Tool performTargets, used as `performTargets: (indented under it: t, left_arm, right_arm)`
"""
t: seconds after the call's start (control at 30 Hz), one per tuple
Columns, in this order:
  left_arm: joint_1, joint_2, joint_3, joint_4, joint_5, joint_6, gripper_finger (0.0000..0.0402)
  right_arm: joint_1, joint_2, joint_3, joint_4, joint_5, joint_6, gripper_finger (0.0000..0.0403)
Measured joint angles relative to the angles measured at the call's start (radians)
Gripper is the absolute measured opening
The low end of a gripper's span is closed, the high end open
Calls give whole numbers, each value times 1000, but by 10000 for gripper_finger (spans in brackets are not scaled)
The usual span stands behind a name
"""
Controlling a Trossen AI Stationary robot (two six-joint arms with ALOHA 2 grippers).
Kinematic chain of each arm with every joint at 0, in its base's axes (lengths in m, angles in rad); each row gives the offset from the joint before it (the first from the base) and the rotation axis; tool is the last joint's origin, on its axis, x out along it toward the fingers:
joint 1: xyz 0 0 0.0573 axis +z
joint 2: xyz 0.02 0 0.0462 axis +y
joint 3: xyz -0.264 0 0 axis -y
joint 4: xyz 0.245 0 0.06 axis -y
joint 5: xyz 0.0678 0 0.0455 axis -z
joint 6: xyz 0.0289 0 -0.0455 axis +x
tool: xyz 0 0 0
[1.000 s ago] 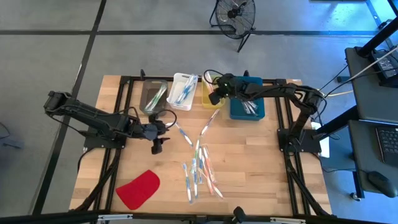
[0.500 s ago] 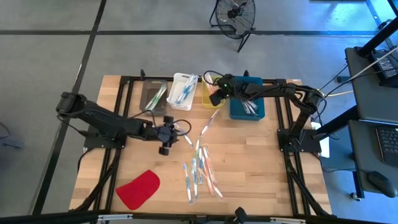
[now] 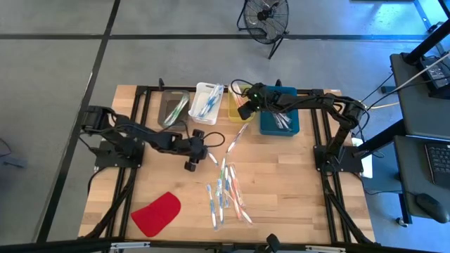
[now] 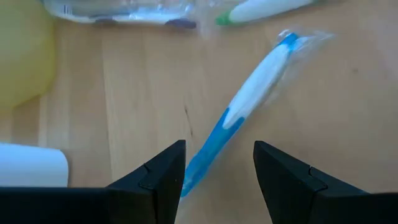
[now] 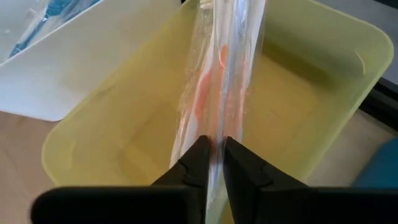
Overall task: Pick & Place Toothbrushes
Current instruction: Put the orange toothbrush into the yellow bin, then put the blue toothbrush into the white bin
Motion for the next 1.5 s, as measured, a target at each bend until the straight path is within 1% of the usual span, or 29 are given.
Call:
performTargets:
  t: [0.2, 0.33, 0.43, 0.57, 0.7, 0.87, 1.03, 1.17, 1.3, 1.5]
  left_arm:
    - [48, 27, 0, 27, 25, 44, 184]
    - [83, 27, 0, 14, 113, 50, 184]
    - [103, 27, 0, 13, 142, 48, 184]
    - [122, 29, 0, 9, 158, 60, 183]
    - [136, 31, 2, -5, 188, 68, 162]
    - [137, 33, 2, -10, 209, 69, 114]
    - [126, 33, 2, -13, 209, 71, 68]
    - [120, 34, 1, -11, 207, 70, 40]
    - [108, 34, 0, -10, 193, 71, 26]
    - [88, 34, 0, -9, 166, 70, 31]
  right_arm:
    - [0, 0, 0, 0, -6, 0, 92]
    - [0, 0, 0, 0, -6, 0, 129]
    - [0, 0, 0, 0, -7, -2, 150]
    - [0, 0, 0, 0, -7, -4, 167]
    - [0, 0, 0, 0, -7, -4, 172]
    - [1, -2, 0, -8, -7, -8, 155]
    - [6, -34, -1, -43, -22, -30, 124]
    - [21, -71, -2, -57, -23, -58, 96]
    - [36, -109, -2, -82, -23, -63, 70]
    - [67, -160, -2, -142, -22, -68, 36]
